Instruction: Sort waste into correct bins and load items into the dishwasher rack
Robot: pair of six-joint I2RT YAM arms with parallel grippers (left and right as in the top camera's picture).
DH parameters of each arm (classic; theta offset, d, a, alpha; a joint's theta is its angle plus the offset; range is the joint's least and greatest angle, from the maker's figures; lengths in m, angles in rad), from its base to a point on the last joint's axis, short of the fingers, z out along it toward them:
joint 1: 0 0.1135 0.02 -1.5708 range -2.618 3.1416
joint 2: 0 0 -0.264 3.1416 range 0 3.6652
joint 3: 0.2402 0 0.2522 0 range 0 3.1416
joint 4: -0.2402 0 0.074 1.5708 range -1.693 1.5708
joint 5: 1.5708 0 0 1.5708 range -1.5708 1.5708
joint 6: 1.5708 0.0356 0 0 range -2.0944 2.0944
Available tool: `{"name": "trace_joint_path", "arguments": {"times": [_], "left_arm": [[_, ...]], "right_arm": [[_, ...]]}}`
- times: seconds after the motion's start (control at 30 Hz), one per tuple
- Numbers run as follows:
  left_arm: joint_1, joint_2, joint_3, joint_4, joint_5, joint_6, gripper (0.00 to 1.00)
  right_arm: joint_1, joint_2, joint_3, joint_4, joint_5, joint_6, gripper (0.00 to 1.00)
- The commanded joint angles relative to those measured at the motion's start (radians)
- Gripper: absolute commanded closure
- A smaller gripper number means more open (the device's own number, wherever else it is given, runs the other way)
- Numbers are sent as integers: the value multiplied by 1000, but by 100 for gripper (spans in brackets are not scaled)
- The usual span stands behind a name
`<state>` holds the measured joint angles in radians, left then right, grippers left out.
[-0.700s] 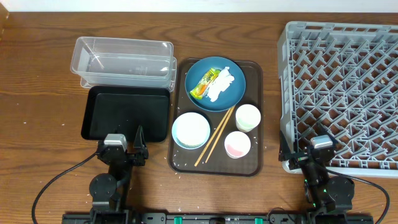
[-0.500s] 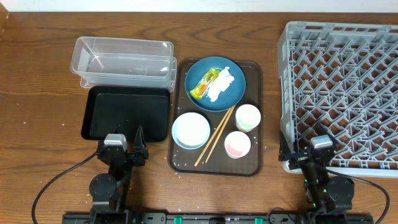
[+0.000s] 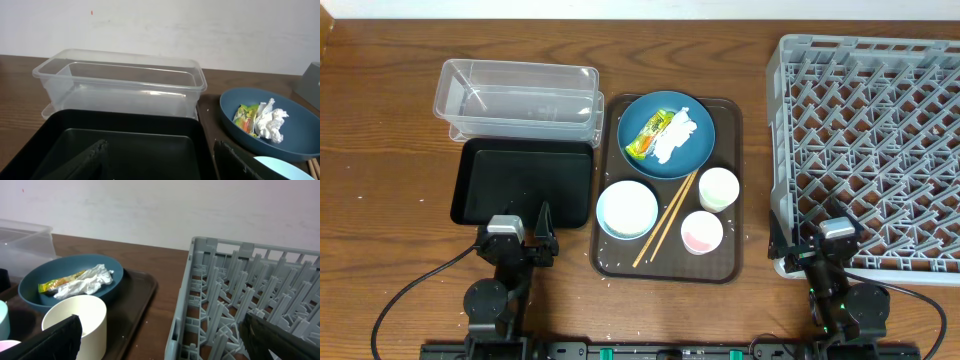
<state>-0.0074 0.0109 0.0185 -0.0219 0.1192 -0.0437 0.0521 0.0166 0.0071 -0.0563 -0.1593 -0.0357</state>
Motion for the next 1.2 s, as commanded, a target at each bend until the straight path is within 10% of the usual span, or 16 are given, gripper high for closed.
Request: {"name": "trace_joint_path", "arguments": {"times": [0.0, 1.17], "left_arm": [[5, -7, -14, -37, 0, 18, 31], [5, 24, 61, -120, 3, -105, 30]], "right_arm": [[5, -6, -2, -4, 5, -6, 1], [5, -3, 14, -4, 8, 31, 1]]}}
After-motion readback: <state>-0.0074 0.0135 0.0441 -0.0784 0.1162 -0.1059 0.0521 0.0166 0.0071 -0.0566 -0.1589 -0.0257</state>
